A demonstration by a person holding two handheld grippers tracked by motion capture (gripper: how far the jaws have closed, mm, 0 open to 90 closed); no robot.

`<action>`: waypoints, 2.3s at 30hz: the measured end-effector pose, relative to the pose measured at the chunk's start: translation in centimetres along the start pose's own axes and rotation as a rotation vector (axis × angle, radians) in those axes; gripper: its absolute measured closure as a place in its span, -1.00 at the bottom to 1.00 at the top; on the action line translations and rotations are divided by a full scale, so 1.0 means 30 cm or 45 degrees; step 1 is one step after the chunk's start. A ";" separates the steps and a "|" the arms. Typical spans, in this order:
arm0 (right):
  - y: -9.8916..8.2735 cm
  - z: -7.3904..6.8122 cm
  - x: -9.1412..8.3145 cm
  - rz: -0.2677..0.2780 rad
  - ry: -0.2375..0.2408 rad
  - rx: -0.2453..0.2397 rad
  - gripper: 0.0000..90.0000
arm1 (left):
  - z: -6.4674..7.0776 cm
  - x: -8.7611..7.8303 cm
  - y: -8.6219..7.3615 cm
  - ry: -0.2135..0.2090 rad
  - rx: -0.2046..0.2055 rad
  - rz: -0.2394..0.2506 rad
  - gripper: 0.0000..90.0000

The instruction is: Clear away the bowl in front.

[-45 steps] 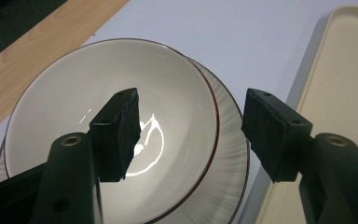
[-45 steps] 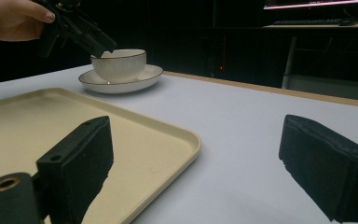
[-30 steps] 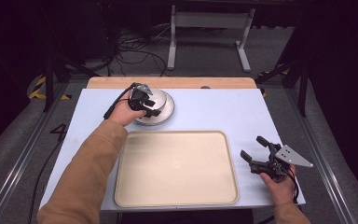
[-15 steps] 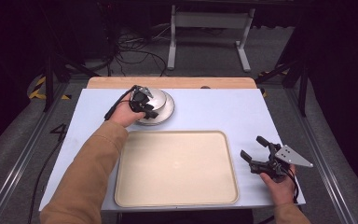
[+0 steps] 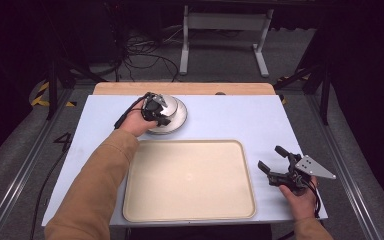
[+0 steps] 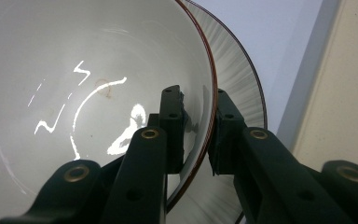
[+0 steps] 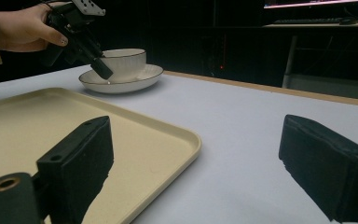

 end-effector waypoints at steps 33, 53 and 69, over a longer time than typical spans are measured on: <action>-0.001 -0.001 0.002 -0.007 -0.003 -0.010 -0.76 | 0.039 -0.110 0.095 0.044 0.127 -0.071 0.83; -0.001 -0.002 0.002 -0.009 0.001 -0.012 -0.76 | 0.109 -0.253 0.145 0.019 0.220 -0.068 0.83; -0.001 -0.002 0.003 -0.013 0.002 -0.011 -0.76 | 0.216 -0.327 0.181 -0.028 0.303 -0.056 0.83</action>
Point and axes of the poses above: each handheld gripper's, and its own axes: x roughly forward along the jaws, y roughly out of its top, z roughly to its right, the point moved 5 cm from there along x, roughly forward along the jaws, and after that the axes turned 8 degrees about x, right-handed, at the moved point
